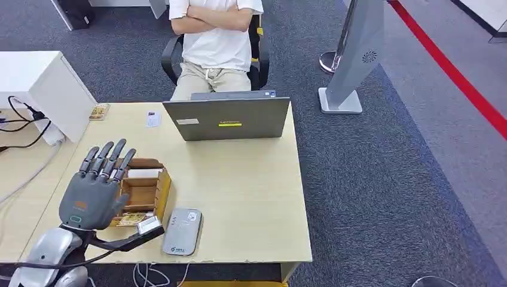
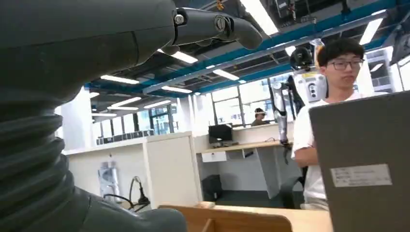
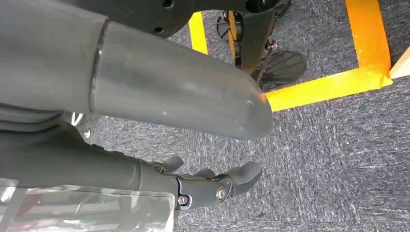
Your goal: Pass the card to the sensor for recognition and then transmit it.
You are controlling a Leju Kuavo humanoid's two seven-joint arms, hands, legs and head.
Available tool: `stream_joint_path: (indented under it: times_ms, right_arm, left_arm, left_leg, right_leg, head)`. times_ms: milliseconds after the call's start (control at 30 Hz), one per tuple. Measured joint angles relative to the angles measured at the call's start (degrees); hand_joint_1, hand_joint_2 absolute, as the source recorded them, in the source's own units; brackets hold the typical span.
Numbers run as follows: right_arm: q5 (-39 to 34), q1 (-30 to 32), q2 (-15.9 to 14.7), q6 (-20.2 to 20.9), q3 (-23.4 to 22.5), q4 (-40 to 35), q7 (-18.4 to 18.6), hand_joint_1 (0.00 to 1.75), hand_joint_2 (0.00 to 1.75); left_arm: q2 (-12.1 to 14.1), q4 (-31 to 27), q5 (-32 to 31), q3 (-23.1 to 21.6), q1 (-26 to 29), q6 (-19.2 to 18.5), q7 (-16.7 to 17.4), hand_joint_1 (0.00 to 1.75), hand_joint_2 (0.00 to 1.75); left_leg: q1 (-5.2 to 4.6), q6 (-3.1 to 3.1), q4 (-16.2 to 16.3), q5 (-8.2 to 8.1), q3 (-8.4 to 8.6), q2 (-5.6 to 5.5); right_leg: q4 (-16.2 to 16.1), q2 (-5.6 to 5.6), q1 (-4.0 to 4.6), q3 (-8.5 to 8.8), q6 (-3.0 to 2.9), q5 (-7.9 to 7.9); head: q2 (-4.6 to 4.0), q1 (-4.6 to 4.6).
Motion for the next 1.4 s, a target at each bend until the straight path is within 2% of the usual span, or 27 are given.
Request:
stream_joint_path:
  times_ms: [533,900,1400]
  right_arm:
    - [0.24,-0.01,0.00,0.00,-1.36,0.00,-0.02,0.00,0.00]
    - [0.50,-0.01,0.00,0.02,-1.51,-0.02,-0.02,0.00,0.00]
    - [1.59,0.01,0.00,0.24,-2.80,-0.13,0.20,0.00,0.00]
  left_arm:
    - [-1.55,0.00,2.19,-7.23,0.05,-1.92,-1.59,0.00,1.75]
    - [-1.66,0.09,2.84,-8.08,0.99,-2.25,-1.62,0.00,1.75]
    - [-3.28,4.83,4.59,-8.61,8.28,-3.17,-1.22,0.00,1.75]
  left_leg:
    - [0.00,0.00,0.00,0.00,0.00,0.00]
    - [0.00,0.00,0.00,0.00,0.00,0.00]
    - [0.00,0.00,-0.01,-0.01,-0.01,0.00]
  right_leg:
    - [0.00,0.00,0.00,0.00,0.00,0.00]
    - [0.00,0.00,0.00,0.01,0.00,0.00]
    - [0.00,0.00,0.00,0.00,0.00,-0.01]
  head:
    - [0.00,0.02]
    - [0.00,0.00]
    - [0.00,0.00]
